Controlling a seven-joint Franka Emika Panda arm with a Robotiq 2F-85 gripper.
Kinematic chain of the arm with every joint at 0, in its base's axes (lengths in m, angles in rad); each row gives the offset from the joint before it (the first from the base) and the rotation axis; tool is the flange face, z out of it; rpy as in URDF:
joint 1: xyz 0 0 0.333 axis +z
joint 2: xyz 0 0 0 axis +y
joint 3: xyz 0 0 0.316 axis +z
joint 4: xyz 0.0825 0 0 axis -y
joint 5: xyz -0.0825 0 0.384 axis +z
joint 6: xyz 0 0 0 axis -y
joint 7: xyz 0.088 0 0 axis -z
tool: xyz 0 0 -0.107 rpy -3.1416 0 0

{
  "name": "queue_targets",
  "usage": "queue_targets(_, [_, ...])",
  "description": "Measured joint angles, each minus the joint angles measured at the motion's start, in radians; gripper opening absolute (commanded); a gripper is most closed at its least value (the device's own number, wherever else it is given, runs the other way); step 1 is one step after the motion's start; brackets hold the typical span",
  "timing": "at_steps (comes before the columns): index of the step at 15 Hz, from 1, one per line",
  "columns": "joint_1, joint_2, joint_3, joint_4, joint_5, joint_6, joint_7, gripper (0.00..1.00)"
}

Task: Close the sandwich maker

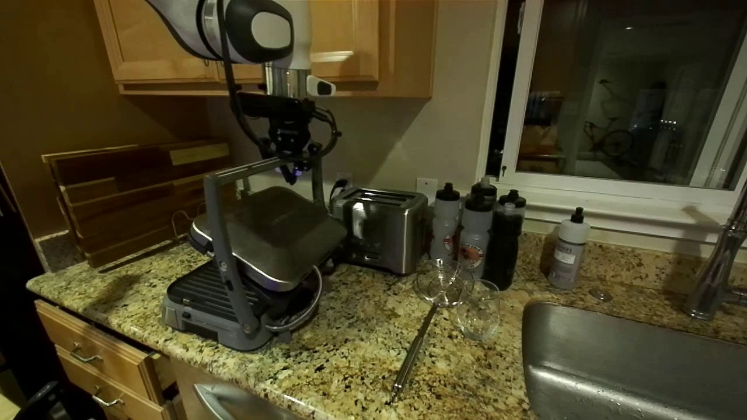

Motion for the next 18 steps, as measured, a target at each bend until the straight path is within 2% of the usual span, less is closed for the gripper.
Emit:
queue_targets(3, [0.057,0.024,0.052,0.0,0.023,0.004,0.064,0.04])
queue_targets(7, [0.1,0.083,0.099,0.017,0.053,0.011,0.096,0.04])
queue_targets(11, [0.115,0.141,0.131,0.037,0.08,0.022,0.105,0.04])
queue_targets(18, [0.128,0.252,0.181,0.058,0.102,0.147,0.106,0.04])
